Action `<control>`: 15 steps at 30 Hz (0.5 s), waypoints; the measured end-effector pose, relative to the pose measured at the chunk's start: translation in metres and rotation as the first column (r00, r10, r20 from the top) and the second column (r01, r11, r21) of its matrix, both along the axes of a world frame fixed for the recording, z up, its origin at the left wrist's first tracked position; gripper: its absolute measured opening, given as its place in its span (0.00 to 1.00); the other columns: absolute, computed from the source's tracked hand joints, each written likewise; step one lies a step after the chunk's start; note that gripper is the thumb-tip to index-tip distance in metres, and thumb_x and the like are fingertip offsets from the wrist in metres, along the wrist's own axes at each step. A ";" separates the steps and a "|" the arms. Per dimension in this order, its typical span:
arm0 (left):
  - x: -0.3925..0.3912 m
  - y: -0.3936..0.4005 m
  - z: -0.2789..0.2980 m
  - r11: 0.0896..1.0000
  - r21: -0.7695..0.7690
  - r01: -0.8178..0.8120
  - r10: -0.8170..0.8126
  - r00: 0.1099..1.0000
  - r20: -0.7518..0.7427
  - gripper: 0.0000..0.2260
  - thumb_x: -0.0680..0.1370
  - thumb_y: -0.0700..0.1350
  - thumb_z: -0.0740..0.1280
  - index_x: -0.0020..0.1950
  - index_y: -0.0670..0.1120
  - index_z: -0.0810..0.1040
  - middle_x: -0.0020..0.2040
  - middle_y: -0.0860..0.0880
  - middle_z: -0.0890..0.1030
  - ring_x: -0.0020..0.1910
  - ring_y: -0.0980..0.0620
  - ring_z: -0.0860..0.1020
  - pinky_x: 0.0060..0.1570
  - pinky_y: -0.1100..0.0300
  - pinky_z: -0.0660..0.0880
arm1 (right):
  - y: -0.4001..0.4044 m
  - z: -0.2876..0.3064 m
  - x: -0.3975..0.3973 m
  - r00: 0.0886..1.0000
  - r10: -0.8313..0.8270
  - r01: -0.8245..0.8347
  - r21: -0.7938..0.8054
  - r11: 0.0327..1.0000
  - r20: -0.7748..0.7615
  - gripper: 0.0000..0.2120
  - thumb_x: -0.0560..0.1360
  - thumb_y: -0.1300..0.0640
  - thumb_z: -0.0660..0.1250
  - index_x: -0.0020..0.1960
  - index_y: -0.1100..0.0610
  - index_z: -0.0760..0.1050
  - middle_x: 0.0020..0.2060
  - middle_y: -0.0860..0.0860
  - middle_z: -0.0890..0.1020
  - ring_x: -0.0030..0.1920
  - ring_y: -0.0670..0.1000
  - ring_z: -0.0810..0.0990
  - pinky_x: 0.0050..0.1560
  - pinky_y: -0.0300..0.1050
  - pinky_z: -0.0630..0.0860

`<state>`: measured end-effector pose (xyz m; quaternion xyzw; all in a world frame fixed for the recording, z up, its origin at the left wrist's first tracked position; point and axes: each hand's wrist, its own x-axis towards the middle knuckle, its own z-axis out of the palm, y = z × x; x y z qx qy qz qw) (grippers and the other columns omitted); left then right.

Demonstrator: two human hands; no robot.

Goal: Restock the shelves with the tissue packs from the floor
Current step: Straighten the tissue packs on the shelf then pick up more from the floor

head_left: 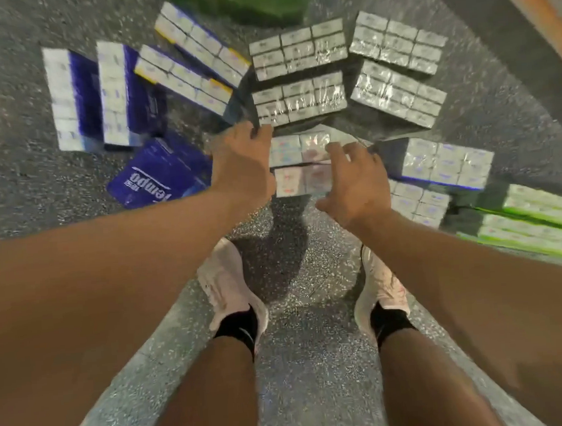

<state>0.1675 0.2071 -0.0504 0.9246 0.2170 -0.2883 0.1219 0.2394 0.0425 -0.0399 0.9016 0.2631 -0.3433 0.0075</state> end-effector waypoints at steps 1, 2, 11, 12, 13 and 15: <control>0.001 -0.003 -0.021 1.000 0.023 0.005 -0.005 1.000 -0.007 0.32 0.71 0.48 0.72 0.72 0.46 0.62 0.66 0.42 0.69 0.63 0.41 0.70 0.53 0.48 0.74 | -0.002 -0.020 -0.001 1.000 0.025 -0.025 -0.019 1.000 0.007 0.41 0.62 0.50 0.80 0.68 0.51 0.62 0.61 0.56 0.74 0.62 0.59 0.73 0.69 0.57 0.66; 0.000 -0.006 -0.040 0.999 0.039 0.014 -0.014 1.000 -0.006 0.33 0.71 0.48 0.72 0.71 0.45 0.62 0.65 0.42 0.69 0.63 0.41 0.69 0.52 0.48 0.75 | -0.004 -0.038 -0.002 0.999 0.046 -0.046 -0.024 0.999 0.023 0.40 0.62 0.52 0.79 0.67 0.49 0.61 0.59 0.56 0.75 0.60 0.59 0.74 0.68 0.58 0.66; -0.016 0.024 0.001 1.000 -0.013 0.004 -0.001 0.972 0.236 0.24 0.70 0.42 0.74 0.64 0.43 0.72 0.57 0.43 0.76 0.52 0.42 0.74 0.52 0.51 0.70 | 0.012 0.011 0.004 0.966 0.163 -0.190 0.122 0.974 0.202 0.26 0.64 0.61 0.76 0.60 0.56 0.73 0.43 0.54 0.83 0.45 0.59 0.80 0.55 0.53 0.76; -0.015 0.034 0.030 1.000 -0.014 -0.012 0.015 0.971 0.240 0.24 0.70 0.43 0.74 0.64 0.43 0.72 0.57 0.43 0.76 0.52 0.42 0.74 0.52 0.51 0.70 | 0.017 0.037 0.006 0.955 0.169 -0.216 0.184 0.959 0.242 0.24 0.63 0.61 0.76 0.57 0.58 0.76 0.43 0.55 0.83 0.44 0.60 0.80 0.52 0.53 0.77; -0.013 0.044 0.061 0.999 -0.025 -0.044 0.049 0.971 0.235 0.24 0.70 0.44 0.74 0.65 0.44 0.72 0.57 0.44 0.76 0.52 0.42 0.74 0.52 0.51 0.70 | 0.024 0.066 0.009 0.947 0.177 -0.240 0.229 0.943 0.267 0.22 0.62 0.61 0.77 0.56 0.59 0.78 0.44 0.56 0.83 0.44 0.60 0.80 0.50 0.53 0.77; -0.009 0.063 0.130 0.986 -0.077 -0.149 0.161 0.969 0.187 0.26 0.72 0.46 0.73 0.67 0.46 0.70 0.61 0.45 0.74 0.56 0.41 0.73 0.56 0.50 0.71 | 0.041 0.130 0.014 0.948 0.200 -0.262 0.249 0.932 0.249 0.23 0.63 0.59 0.76 0.57 0.58 0.77 0.47 0.56 0.82 0.47 0.59 0.79 0.52 0.54 0.75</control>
